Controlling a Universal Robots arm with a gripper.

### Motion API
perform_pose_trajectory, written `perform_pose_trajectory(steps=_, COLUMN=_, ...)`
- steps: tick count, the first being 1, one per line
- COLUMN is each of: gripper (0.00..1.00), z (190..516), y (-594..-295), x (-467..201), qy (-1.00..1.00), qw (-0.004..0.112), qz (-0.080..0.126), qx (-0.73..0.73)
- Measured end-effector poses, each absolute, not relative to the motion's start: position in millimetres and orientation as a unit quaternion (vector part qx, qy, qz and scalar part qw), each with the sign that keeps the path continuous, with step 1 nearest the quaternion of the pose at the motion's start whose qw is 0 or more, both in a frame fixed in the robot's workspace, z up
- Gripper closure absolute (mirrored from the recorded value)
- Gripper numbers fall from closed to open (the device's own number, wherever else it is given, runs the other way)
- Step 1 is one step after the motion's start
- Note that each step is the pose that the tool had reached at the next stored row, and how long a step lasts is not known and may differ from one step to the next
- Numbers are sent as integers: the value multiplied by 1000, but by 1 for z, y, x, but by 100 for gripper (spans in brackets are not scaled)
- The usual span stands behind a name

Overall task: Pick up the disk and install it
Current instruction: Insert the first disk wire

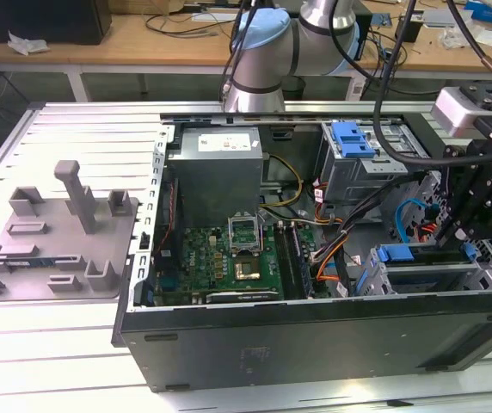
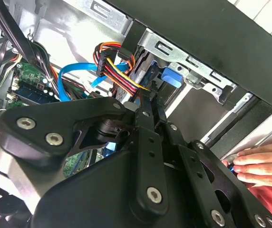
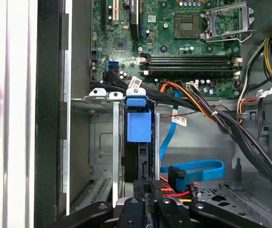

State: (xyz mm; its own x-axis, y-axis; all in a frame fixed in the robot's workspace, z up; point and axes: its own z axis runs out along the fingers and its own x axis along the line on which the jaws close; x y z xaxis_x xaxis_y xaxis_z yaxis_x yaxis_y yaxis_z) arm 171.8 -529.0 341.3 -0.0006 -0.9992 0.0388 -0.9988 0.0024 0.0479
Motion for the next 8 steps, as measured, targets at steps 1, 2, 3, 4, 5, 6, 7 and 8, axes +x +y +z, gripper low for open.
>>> perform_pose_trajectory(steps=1, gripper=84, z=341, y=-529, x=172, qy=-707, qw=31, qz=-3, qx=706)
perform_pose_trajectory(steps=2, gripper=84, z=340, y=-529, x=172, qy=-707, qw=31, qz=-3, qx=706)
perform_pose_trajectory(steps=3, gripper=84, z=340, y=-529, x=172, qy=-707, qw=31, qz=-3, qx=706)
perform_pose_trajectory(steps=4, gripper=84, z=340, y=-529, x=172, qy=-707, qw=31, qz=-3, qx=706)
perform_pose_trajectory(steps=5, gripper=84, z=340, y=-529, x=172, qy=-707, qw=31, qz=-3, qx=706)
perform_pose_trajectory(steps=6, gripper=84, z=340, y=-529, x=172, qy=-707, qw=31, qz=-3, qx=706)
perform_pose_trajectory(steps=7, gripper=84, z=340, y=-529, x=172, qy=-708, qw=31, qz=-3, qx=706)
perform_pose_trajectory(steps=8, gripper=84, z=340, y=-529, x=172, qy=-708, qw=30, qz=-4, qx=706)
